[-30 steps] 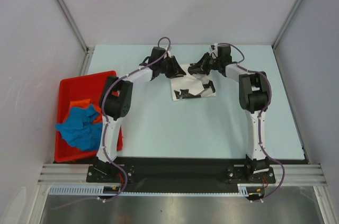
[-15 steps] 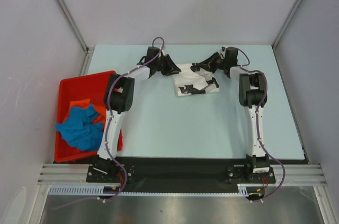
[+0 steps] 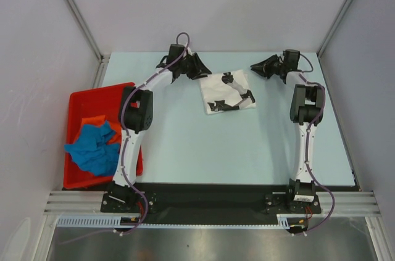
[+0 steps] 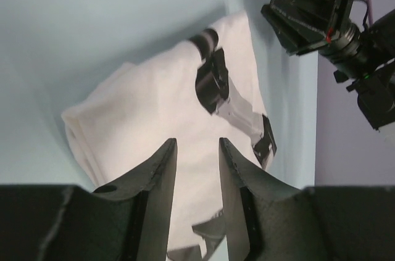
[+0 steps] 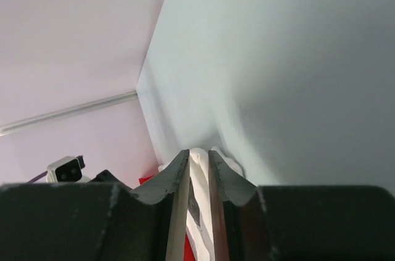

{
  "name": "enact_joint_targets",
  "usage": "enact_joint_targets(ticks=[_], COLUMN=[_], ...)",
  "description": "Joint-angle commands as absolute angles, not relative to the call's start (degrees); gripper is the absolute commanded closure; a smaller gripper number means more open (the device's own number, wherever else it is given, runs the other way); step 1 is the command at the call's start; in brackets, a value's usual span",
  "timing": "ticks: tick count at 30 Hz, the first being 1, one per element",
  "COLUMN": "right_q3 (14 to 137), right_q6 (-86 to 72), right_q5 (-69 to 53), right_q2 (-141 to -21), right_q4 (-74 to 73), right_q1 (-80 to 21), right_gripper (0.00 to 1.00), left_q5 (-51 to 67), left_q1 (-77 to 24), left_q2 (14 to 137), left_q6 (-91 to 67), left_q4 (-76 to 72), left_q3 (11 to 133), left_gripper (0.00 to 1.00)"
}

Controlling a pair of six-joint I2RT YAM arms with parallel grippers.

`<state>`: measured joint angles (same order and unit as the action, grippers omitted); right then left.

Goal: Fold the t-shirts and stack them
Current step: Fold the tshirt

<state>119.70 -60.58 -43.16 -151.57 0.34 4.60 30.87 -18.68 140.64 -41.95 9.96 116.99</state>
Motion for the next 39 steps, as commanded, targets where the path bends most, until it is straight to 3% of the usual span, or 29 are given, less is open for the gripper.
enact_joint_targets(ticks=[1,7,17,24,31,39], right_q3=[120.8,112.2,112.2,113.0,113.7,97.3], right_q6=[-57.0,-54.5,-60.2,-57.3,-43.9,-37.6], right_q5=[-45.0,-44.8,-46.2,-46.2,-47.8,-54.7], right_q2=[-145.1,-138.3,-147.6,-146.8,-136.1,-128.3], right_q4=[-2.6,-0.7,8.8,6.2,-15.1,-17.3], right_q1=[2.5,0.3,-2.5,-0.8,-0.4,-2.2], right_gripper=[0.76,0.73,0.76,0.79,0.75,0.76], left_q5=[34.1,36.4,36.9,36.0,37.1,40.3], left_q1=[-20.8,-25.9,-27.0,-26.6,-24.2,-20.1], left_q2=[132.7,127.4,122.3,121.1,118.9,129.0], left_q6=[-44.0,-44.3,-43.5,-39.0,-38.5,-46.7], left_q4=[6.8,1.1,-6.6,-1.0,4.6,1.2], left_q3=[110.8,95.6,76.5,79.5,86.9,96.9], left_gripper=[0.61,0.63,0.65,0.65,0.65,0.64])
